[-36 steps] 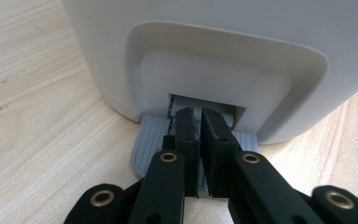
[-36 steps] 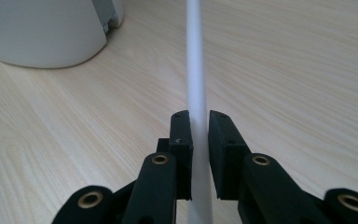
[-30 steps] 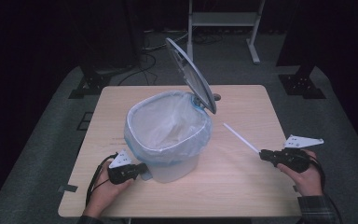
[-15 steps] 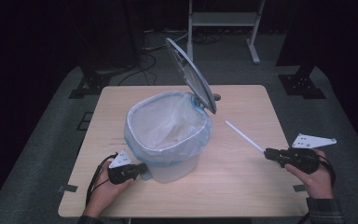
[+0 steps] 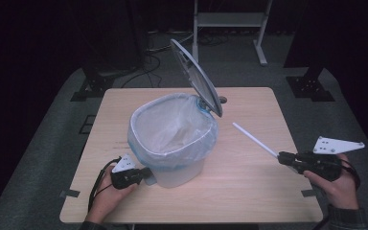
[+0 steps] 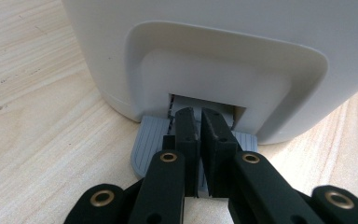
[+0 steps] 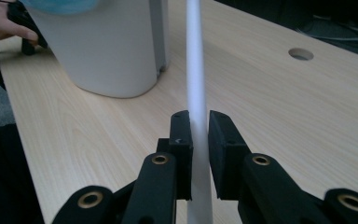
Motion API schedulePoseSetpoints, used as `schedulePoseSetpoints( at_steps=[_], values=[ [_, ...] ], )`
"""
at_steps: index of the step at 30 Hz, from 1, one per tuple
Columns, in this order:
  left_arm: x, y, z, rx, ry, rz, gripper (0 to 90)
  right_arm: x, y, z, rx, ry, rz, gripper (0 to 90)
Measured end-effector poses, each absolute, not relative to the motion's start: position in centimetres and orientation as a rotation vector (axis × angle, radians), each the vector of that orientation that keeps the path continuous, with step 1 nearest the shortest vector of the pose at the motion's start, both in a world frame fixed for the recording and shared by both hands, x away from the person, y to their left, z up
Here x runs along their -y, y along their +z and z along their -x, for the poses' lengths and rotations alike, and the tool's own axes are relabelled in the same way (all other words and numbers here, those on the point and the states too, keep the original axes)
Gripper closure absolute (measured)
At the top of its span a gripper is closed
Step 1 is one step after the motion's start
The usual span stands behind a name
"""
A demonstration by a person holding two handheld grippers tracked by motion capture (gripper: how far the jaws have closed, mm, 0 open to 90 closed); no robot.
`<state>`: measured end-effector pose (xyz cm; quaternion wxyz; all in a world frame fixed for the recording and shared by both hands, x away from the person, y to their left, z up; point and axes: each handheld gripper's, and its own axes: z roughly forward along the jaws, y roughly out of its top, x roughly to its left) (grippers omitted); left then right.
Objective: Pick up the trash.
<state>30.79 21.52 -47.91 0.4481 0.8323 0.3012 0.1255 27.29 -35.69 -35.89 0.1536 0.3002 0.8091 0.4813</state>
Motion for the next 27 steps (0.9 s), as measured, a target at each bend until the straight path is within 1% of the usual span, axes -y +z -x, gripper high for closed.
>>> schedulePoseSetpoints(
  at_steps=[10,27],
  values=[
    [-21.5,-47.9,-30.8,-0.745,0.310,-2.060,85.6,35.2,-33.9,-26.0,-2.334,1.463,-0.754,79.3],
    [-21.5,-47.9,-30.8,-0.747,0.309,-2.059,85.6,33.6,-32.1,-25.0,-2.361,1.535,-0.638,79.3]
  ],
)
